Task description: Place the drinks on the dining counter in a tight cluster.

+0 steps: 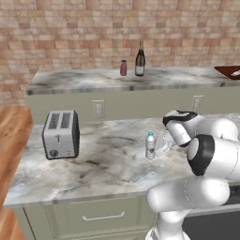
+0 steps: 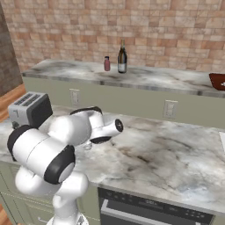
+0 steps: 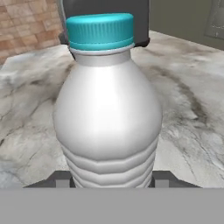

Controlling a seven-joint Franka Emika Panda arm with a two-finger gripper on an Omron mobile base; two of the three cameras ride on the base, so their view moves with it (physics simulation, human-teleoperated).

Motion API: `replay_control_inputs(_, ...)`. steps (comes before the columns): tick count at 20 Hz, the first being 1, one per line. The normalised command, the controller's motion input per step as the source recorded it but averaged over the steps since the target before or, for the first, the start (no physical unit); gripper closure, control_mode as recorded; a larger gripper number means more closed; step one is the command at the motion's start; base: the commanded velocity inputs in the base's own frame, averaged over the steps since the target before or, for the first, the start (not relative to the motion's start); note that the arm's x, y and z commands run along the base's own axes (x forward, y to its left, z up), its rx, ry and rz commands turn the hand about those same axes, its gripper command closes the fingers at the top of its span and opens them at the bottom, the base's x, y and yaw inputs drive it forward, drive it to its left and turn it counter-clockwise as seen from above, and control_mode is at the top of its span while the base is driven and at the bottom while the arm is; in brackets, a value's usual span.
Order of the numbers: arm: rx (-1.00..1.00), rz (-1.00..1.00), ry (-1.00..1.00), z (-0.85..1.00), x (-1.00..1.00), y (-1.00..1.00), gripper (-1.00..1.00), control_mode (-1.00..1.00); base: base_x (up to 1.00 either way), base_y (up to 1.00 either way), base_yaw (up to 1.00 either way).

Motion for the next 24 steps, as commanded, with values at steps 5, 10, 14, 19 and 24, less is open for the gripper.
replay_control_inputs(5, 0.0, 0.0, -0.05, 0.43, -0.75, -0.03, 1.0, -1.0, 0.0, 0.0, 0.0)
replay_control_inputs(10, -0.09, -0.04, 0.07, 0.67, -0.53, 0.0, 1.0, -1.0, 0.0, 0.0, 0.0)
replay_control_inputs(14, -0.16, -0.14, 0.21, 0.72, -0.16, 0.0, 1.0, -1.0, 0.0, 0.0, 0.0)
replay_control_inputs(19, -0.19, -0.26, 0.29, 0.5, -0.01, 0.0, 1.0, -1.0, 0.0, 0.0, 0.0)
replay_control_inputs(24, -0.02, -0.24, 0.02, 0.06, -0.02, 0.0, 1.0, -1.0, 0.0, 0.0, 0.0)
